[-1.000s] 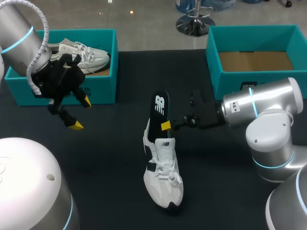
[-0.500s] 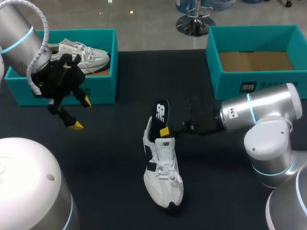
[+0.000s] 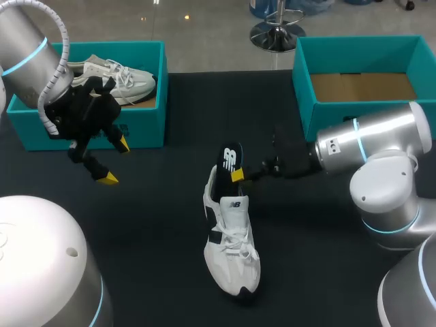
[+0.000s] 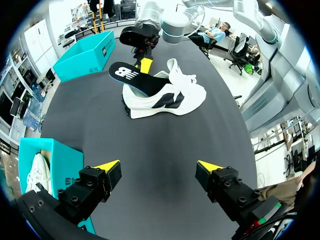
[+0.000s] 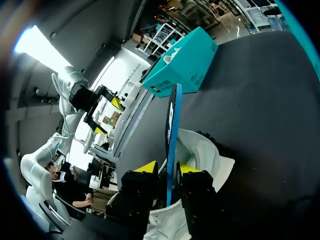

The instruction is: Take the shoe out of the shoebox, open the shoe tongue, remove and reinsert the insole, then place the shoe into the shoebox

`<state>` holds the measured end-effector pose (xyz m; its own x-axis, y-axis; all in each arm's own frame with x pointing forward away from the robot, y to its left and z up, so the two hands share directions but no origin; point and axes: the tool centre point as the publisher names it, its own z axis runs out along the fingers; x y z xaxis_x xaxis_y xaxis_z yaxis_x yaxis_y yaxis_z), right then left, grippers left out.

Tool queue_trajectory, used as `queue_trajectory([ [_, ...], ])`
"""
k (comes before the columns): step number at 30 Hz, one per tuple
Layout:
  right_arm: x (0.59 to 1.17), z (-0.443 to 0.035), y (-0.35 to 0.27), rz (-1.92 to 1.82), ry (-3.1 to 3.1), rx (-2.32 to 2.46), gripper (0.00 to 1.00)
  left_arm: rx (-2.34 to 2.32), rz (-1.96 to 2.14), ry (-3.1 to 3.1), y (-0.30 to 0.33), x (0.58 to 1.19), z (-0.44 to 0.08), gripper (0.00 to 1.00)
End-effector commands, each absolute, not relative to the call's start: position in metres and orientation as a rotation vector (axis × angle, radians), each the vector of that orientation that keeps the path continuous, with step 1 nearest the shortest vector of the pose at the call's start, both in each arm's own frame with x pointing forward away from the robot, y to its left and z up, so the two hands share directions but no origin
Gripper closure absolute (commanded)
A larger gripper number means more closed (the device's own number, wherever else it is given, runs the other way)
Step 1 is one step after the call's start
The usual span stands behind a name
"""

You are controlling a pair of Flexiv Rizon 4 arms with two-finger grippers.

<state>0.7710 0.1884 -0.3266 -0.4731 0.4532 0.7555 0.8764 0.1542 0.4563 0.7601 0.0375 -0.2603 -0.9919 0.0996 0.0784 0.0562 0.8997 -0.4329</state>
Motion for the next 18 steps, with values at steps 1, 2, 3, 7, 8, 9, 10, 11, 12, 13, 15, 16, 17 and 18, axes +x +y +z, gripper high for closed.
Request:
queue_trajectory([
  [1, 0.776, -0.324, 0.192, -1.249, -2.005, -1.258, 1.0, -0.122, 0.668, -2.966, 0.038, 0.76, -0.26, 0.0],
  [2, 0.776, -0.323, 0.192, -1.248, -2.007, -1.256, 1.0, -0.122, 0.668, -2.966, 0.038, 0.76, -0.26, 0.0],
  [3, 0.777, -0.323, 0.192, -1.249, -2.008, -1.256, 1.0, -0.122, 0.668, -2.966, 0.038, 0.76, -0.26, 0.0],
  [7, 0.772, -0.323, 0.193, -1.249, -2.006, -1.251, 1.0, -0.122, 0.668, -2.966, 0.038, 0.76, -0.26, 0.0],
  [8, 0.769, -0.324, 0.194, -1.248, -1.999, -1.252, 1.0, -0.122, 0.668, -2.966, 0.038, 0.76, -0.26, 0.0],
  [9, 0.767, -0.325, 0.194, -1.248, -1.995, -1.254, 1.0, -0.122, 0.668, -2.966, 0.038, 0.76, -0.26, 0.0],
  [10, 0.763, -0.327, 0.195, -1.249, -1.984, -1.259, 1.0, -0.122, 0.668, -2.966, 0.038, 0.76, -0.26, 0.0],
  [11, 0.76, -0.328, 0.196, -1.249, -1.977, -1.262, 1.0, -0.122, 0.668, -2.966, 0.038, 0.76, -0.26, 0.0],
  [12, 0.756, -0.329, 0.197, -1.249, -1.969, -1.264, 1.0, -0.122, 0.668, -2.966, 0.038, 0.76, -0.26, 0.0],
  [13, 0.753, -0.331, 0.199, -1.244, -1.962, -1.264, 1.0, -0.122, 0.668, -2.966, 0.038, 0.76, -0.26, 0.0],
  [15, 0.746, -0.336, 0.2, -1.24, -1.946, -1.268, 1.0, -0.122, 0.668, -2.966, 0.038, 0.76, -0.26, 0.0],
  [16, 0.741, -0.337, 0.201, -1.237, -1.94, -1.271, 1.0, -0.122, 0.668, -2.966, 0.038, 0.76, -0.26, 0.0],
  [17, 0.739, -0.339, 0.202, -1.236, -1.933, -1.274, 1.0, -0.122, 0.668, -2.966, 0.038, 0.76, -0.26, 0.0],
  [18, 0.736, -0.341, 0.202, -1.236, -1.925, -1.278, 1.0, -0.122, 0.668, -2.966, 0.038, 0.76, -0.26, 0.0],
])
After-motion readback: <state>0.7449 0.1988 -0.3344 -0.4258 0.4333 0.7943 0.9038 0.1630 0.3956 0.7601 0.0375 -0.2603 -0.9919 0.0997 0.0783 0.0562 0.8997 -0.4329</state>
